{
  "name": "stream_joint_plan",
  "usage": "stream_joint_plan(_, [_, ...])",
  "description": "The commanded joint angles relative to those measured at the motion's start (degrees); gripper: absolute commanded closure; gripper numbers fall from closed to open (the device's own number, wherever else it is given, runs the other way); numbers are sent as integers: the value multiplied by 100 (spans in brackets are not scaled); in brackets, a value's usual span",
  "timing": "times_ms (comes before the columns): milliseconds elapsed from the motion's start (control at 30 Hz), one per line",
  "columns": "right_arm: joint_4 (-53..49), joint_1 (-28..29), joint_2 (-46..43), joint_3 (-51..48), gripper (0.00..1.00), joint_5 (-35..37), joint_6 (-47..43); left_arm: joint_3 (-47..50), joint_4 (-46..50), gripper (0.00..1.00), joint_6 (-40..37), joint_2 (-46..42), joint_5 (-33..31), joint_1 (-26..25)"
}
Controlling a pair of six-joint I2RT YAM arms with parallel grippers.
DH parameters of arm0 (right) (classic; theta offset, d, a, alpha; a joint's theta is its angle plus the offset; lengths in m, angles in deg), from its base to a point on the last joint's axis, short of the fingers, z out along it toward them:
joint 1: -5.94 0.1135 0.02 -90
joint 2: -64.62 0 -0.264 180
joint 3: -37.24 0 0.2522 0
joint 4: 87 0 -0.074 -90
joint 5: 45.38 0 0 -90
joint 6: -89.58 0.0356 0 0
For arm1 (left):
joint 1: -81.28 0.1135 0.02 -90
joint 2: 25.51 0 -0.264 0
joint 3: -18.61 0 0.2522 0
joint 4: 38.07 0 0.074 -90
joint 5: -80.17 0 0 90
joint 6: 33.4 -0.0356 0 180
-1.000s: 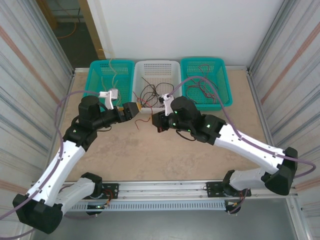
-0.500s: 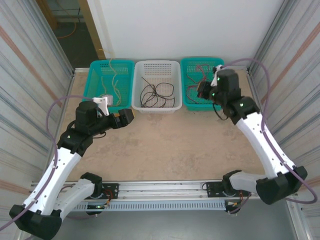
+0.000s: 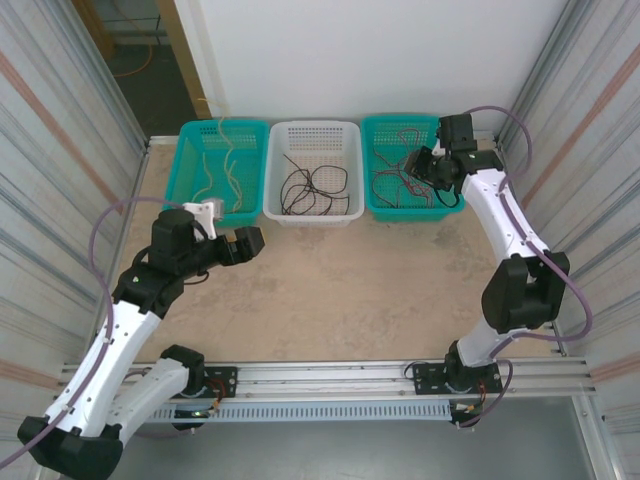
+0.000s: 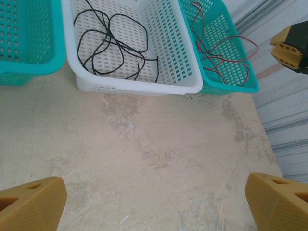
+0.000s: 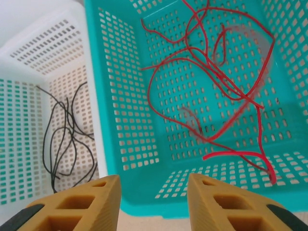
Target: Untangle the cables
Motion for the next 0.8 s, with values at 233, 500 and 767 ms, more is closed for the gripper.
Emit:
stream_joint_plan(233, [-4,53,-2095,-837,42,157,-162,-213,-2,3,-249,-150,-268,41])
stream_joint_plan(500, [296,260,-4348,-2323,6,646,-591,-331,294,1,-655,-400,-2064,47])
stream_joint_plan(767, [1540,247,-6344,-5221,1,2586,314,1539,-1332,1,-1539,-864,-4388,46])
